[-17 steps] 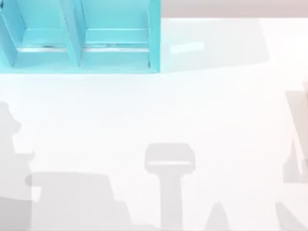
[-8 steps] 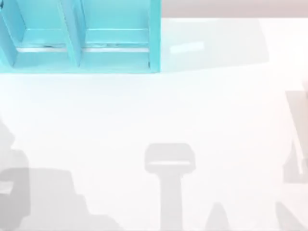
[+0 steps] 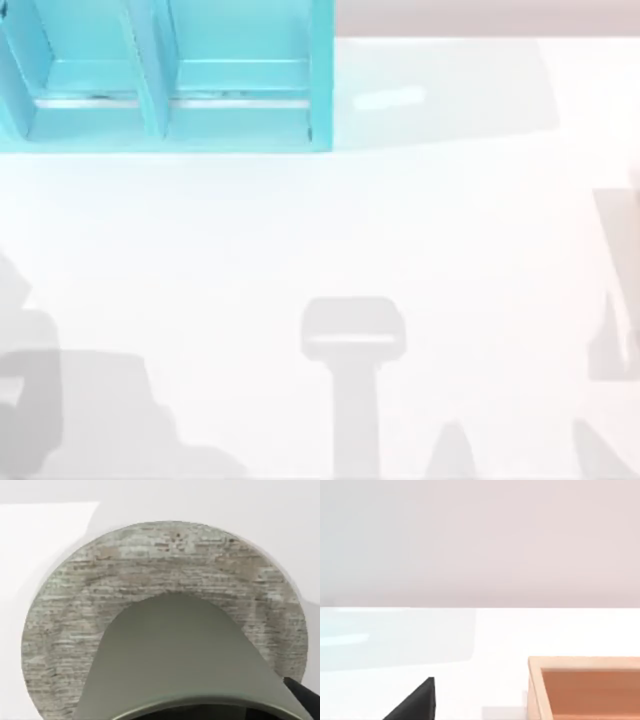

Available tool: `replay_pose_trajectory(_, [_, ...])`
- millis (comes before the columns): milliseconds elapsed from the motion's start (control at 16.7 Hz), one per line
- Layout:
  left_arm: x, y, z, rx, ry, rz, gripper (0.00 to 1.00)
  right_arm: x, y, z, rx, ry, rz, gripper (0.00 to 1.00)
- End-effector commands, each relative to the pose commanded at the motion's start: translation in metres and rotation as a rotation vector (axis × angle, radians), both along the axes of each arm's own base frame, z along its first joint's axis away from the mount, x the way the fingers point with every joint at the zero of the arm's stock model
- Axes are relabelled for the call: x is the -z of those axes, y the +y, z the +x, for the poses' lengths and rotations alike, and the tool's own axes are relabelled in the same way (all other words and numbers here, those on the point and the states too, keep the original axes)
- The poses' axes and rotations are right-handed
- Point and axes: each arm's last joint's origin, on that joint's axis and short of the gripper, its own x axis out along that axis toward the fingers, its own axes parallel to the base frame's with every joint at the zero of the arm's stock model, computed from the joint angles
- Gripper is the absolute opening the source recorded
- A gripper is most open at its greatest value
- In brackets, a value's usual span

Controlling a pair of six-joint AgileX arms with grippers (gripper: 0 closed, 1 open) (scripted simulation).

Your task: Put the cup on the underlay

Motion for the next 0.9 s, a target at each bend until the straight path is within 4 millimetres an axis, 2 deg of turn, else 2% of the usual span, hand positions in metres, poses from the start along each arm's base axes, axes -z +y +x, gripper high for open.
replay_pose_trajectory(540, [0.0000, 0.0000, 0.0000, 0.000, 0.000, 0.000, 0.98, 0.0000, 0.0000, 0.0000, 0.000, 0.000, 0.000, 1.00])
replay_pose_trajectory(900, [0.0000, 0.0000, 0.0000, 0.000, 0.000, 0.000, 1.00, 0.0000, 0.0000, 0.0000, 0.000, 0.000, 0.000, 1.00])
